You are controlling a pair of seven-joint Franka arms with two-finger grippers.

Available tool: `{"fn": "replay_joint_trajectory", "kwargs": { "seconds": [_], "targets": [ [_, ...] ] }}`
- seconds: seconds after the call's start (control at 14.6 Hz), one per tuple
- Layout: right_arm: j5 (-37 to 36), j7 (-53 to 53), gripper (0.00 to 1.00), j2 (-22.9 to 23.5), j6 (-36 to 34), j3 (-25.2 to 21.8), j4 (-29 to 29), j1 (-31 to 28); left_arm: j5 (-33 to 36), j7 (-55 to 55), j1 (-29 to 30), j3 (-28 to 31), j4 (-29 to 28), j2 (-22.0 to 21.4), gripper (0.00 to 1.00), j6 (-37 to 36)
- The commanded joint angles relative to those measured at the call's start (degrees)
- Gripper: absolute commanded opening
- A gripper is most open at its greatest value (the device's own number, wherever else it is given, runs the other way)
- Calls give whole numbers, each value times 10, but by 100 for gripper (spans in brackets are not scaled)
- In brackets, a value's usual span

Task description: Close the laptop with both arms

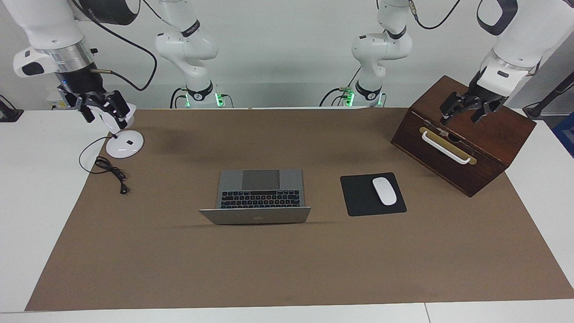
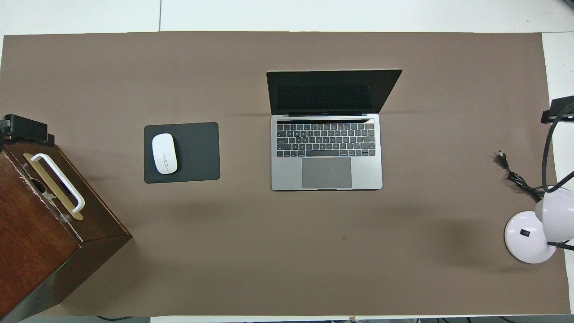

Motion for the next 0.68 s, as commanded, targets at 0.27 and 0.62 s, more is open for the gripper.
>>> {"fn": "replay_joint_trajectory", "kwargs": {
  "seconds": [0.27, 0.62],
  "targets": [
    [-1, -14, 100, -7, 1, 6, -7, -10, 1, 4, 7, -6, -1, 1, 100, 3],
    [-1, -14, 100, -7, 1, 6, -8, -10, 1, 2, 7, -6, -7, 0, 10, 10]
  ]
}}
